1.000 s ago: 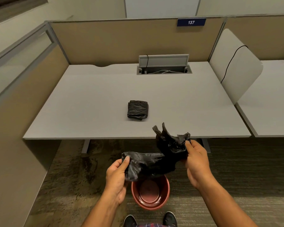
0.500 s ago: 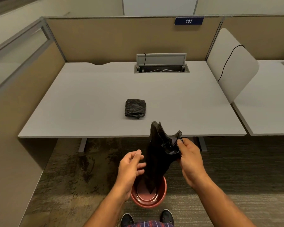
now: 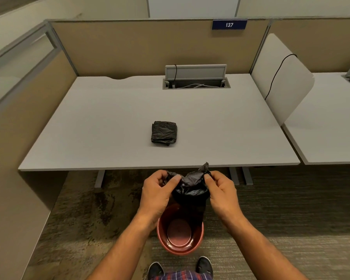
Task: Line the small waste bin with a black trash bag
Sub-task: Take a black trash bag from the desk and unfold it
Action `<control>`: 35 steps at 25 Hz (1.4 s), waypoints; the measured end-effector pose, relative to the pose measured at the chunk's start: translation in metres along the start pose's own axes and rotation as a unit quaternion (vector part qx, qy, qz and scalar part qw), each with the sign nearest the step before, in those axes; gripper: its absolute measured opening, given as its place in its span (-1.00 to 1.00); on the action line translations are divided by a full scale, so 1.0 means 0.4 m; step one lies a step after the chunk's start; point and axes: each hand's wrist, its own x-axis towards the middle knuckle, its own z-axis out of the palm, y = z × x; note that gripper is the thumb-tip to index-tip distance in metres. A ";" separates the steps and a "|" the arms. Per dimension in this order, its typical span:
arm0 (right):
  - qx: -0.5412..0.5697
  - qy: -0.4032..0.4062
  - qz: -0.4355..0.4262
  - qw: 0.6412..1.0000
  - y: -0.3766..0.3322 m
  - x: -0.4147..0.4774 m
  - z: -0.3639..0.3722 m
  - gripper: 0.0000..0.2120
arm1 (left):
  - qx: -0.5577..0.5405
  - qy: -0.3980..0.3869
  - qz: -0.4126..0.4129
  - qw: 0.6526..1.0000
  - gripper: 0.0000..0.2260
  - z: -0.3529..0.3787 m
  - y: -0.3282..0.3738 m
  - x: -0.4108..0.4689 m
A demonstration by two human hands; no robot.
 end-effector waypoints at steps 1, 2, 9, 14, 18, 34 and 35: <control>0.003 0.014 -0.002 1.000 -0.002 0.003 -0.006 -0.75 | -0.012 -0.004 -0.010 1.000 -0.94 -0.007 -0.006 -0.009; 0.006 0.029 -0.002 1.000 -0.002 0.007 -0.014 -0.75 | -0.022 -0.003 -0.019 1.000 -0.92 -0.014 -0.013 -0.016; 0.024 0.081 -0.005 0.996 -0.003 0.038 -0.054 -0.76 | -0.014 0.111 -0.095 0.989 -0.81 -0.062 -0.077 -0.035; -0.008 0.006 -0.015 1.000 -0.030 0.032 -0.051 -0.74 | 0.131 0.139 0.034 0.981 -0.62 -0.061 -0.046 -0.023; -0.074 -0.072 -0.042 0.994 -0.061 0.033 -0.051 -0.82 | 0.235 -0.050 0.103 0.965 -0.53 -0.046 0.028 0.031; -0.392 -0.048 -0.054 0.917 -0.057 0.019 0.010 -0.60 | 0.186 -0.040 0.059 0.980 -0.94 0.007 0.063 0.059; -0.419 -0.040 -0.042 0.906 -0.051 0.021 0.010 -0.73 | 0.185 -0.028 0.055 0.981 -0.96 -0.002 0.062 0.060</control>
